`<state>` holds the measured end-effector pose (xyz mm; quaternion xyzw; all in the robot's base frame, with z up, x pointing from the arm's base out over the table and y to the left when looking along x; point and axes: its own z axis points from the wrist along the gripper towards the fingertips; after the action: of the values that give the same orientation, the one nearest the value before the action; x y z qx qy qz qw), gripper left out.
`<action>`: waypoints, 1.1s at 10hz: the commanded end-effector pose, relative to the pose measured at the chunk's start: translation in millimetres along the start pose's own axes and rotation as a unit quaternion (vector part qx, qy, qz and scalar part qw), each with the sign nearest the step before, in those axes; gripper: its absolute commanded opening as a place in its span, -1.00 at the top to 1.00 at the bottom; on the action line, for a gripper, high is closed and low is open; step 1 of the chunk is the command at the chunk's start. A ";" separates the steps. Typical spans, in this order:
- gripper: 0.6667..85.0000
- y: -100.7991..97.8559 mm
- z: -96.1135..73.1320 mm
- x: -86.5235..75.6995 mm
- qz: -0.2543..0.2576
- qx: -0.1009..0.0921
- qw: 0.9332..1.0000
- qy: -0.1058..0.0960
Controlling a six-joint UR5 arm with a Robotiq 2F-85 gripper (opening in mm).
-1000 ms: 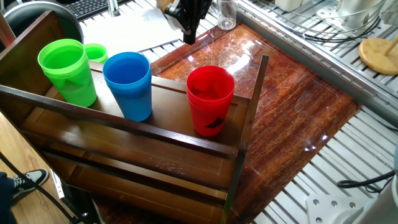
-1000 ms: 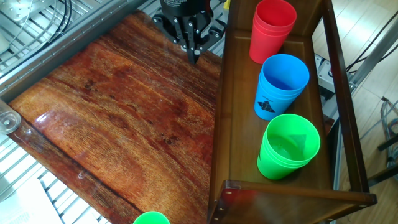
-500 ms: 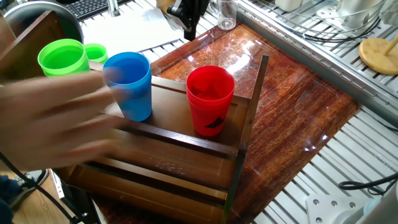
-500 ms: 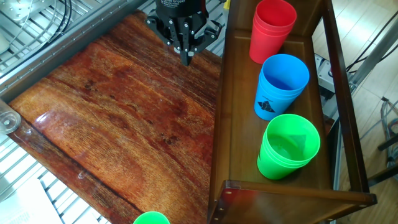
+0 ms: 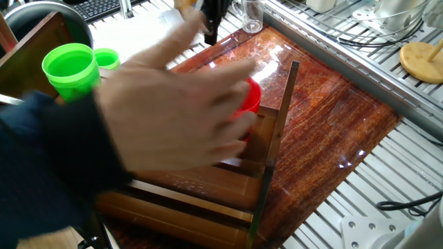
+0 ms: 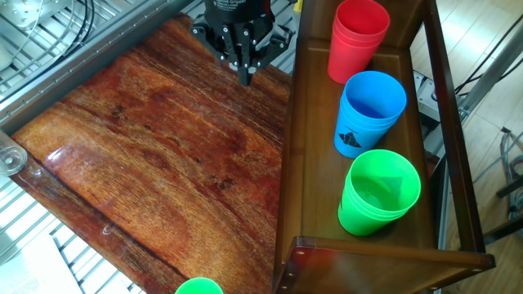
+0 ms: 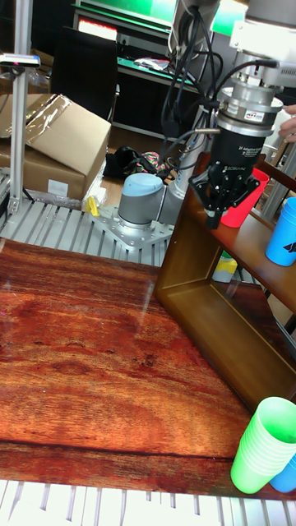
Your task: Take the cups off the shelf and stack them together
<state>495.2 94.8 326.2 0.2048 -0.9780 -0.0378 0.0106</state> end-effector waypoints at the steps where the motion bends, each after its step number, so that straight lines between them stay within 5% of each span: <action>1: 0.98 -4.9 -4.9 20.8 -0.005 0.017 0.999 0.038; 4: 0.98 15.1 -22.2 20.2 -0.001 0.027 0.999 0.022; 8: 0.98 8.1 -13.0 25.0 -0.019 0.021 0.999 0.021; 11: 0.98 -6.2 6.1 -1.3 -0.044 0.027 0.999 -0.010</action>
<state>483.3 89.3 333.1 0.2317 -0.9727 -0.0064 0.0116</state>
